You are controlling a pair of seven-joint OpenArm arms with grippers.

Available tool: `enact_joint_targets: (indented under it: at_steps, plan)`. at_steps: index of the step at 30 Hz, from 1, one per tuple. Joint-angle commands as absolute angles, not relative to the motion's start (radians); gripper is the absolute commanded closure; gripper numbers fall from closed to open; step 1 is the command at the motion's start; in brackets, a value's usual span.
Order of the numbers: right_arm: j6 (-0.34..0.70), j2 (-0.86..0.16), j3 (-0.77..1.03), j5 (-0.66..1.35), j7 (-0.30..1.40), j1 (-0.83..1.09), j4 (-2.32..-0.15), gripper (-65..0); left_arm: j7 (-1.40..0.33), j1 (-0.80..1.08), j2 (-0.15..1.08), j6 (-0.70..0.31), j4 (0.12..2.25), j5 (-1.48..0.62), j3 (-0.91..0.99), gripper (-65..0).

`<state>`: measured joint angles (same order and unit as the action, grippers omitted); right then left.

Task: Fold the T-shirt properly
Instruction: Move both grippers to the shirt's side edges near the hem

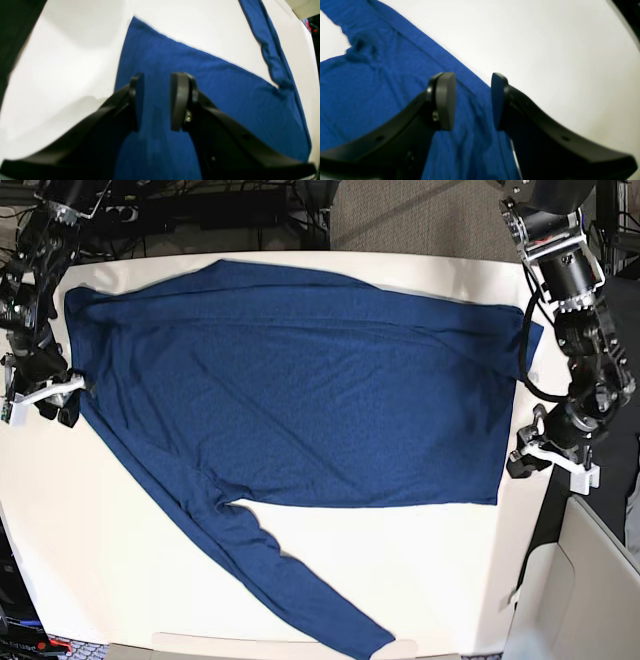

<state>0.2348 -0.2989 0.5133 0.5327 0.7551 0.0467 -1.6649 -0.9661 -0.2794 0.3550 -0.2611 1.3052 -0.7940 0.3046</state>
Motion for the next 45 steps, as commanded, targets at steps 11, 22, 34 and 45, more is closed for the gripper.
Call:
enact_joint_targets:
  at_steps: [11, 22, 34, 45]
  plan:
    - [0.300, -0.317, 0.479, 0.535, 0.728, -0.168, -1.488, -23.5, -0.578, -0.464, 0.364, -0.263, 0.984, -0.638, 0.096, -17.5]
    - [0.302, -0.318, 0.455, 0.535, 0.727, -0.199, -1.481, -23.5, -0.286, -0.584, 0.363, -0.262, 0.630, -0.568, 0.008, -17.5]
    - [0.302, -0.335, 0.455, 0.535, 0.728, -0.213, -1.481, -23.5, -0.292, -0.567, 0.305, -0.265, 0.615, -0.570, -0.021, -17.5]
    - [0.302, -0.361, 0.456, 0.535, 0.725, -0.255, -1.432, -23.5, -0.294, -0.513, 0.312, -0.268, 0.621, -0.570, -0.021, -0.1]
